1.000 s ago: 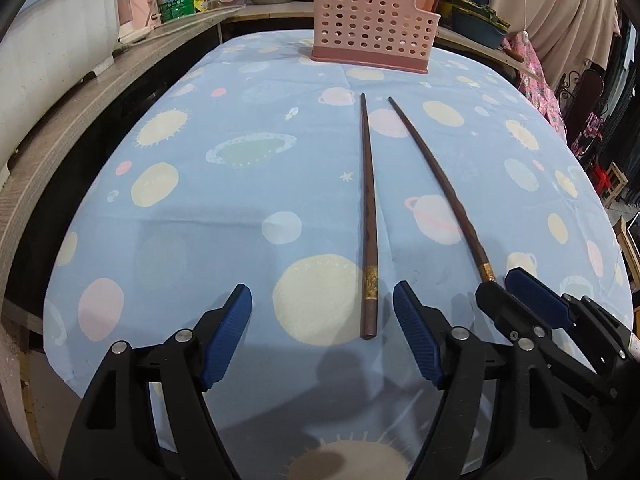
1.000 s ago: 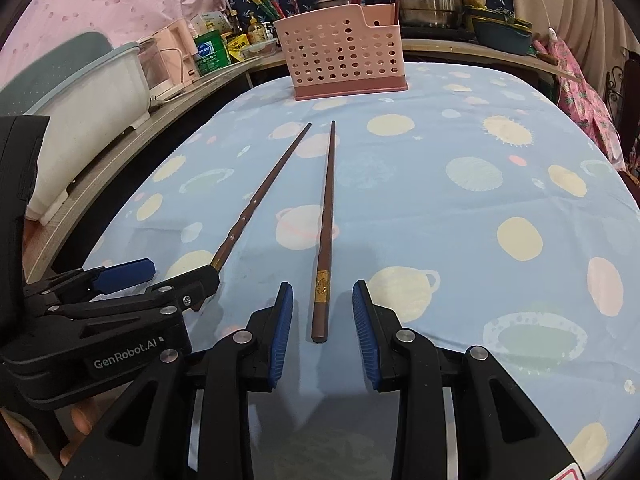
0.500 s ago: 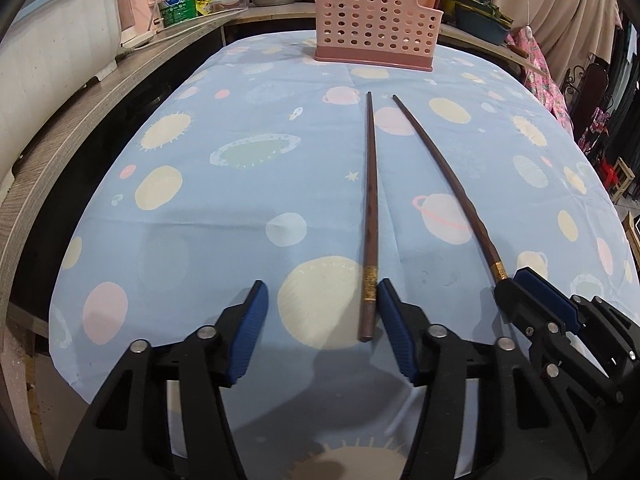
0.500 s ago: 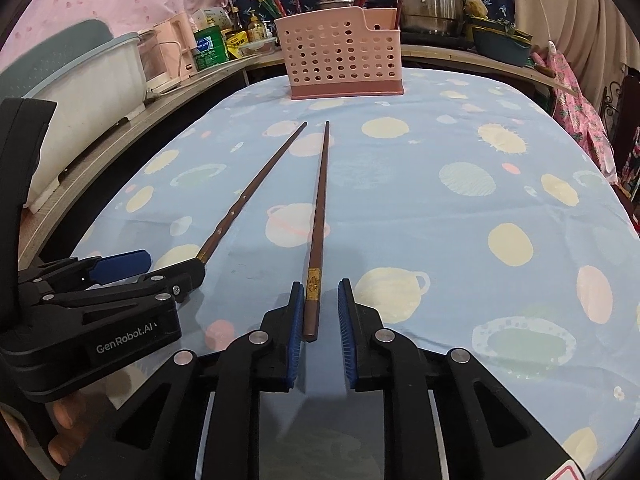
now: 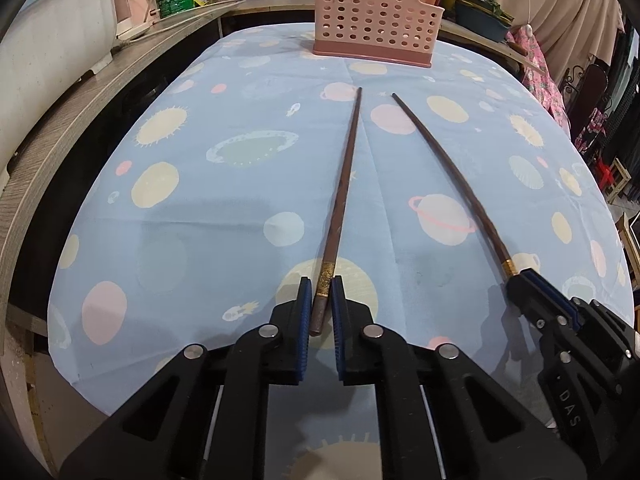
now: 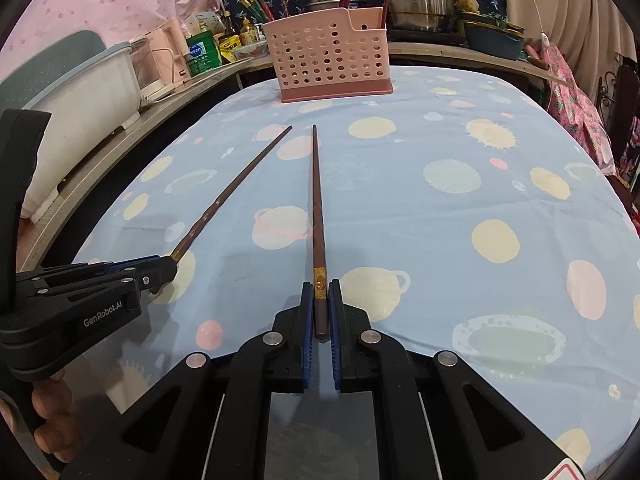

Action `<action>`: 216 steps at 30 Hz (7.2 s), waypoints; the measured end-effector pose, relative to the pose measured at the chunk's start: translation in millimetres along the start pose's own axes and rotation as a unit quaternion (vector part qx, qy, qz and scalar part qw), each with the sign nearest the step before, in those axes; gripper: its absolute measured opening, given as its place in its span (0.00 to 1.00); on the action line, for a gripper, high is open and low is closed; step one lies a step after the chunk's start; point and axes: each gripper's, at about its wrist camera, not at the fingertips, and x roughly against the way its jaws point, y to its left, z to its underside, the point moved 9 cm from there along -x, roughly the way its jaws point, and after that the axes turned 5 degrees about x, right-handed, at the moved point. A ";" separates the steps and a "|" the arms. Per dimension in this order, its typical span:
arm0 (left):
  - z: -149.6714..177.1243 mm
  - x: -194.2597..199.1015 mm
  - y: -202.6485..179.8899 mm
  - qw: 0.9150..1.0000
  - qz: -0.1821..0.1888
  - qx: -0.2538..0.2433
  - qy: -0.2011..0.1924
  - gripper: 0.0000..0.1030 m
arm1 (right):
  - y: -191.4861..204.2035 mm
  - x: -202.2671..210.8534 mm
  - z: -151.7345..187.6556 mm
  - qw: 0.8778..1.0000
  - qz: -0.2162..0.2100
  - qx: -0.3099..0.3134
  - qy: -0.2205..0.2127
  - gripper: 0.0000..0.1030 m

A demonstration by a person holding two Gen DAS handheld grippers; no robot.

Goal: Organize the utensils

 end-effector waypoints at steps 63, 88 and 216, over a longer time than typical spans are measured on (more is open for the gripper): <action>-40.9 36.7 18.1 0.997 0.067 0.030 -0.032 0.07 | -42.4 81.2 -93.4 0.990 -0.007 -0.067 -0.122 0.07; -231.0 148.0 -29.6 0.981 0.103 0.008 -0.165 0.06 | -47.8 123.7 -235.3 0.971 -0.074 -0.063 -0.217 0.07; -144.0 52.7 2.5 0.988 -0.073 0.011 -0.139 0.87 | -32.9 38.9 -151.9 0.990 0.072 -0.032 -0.115 0.94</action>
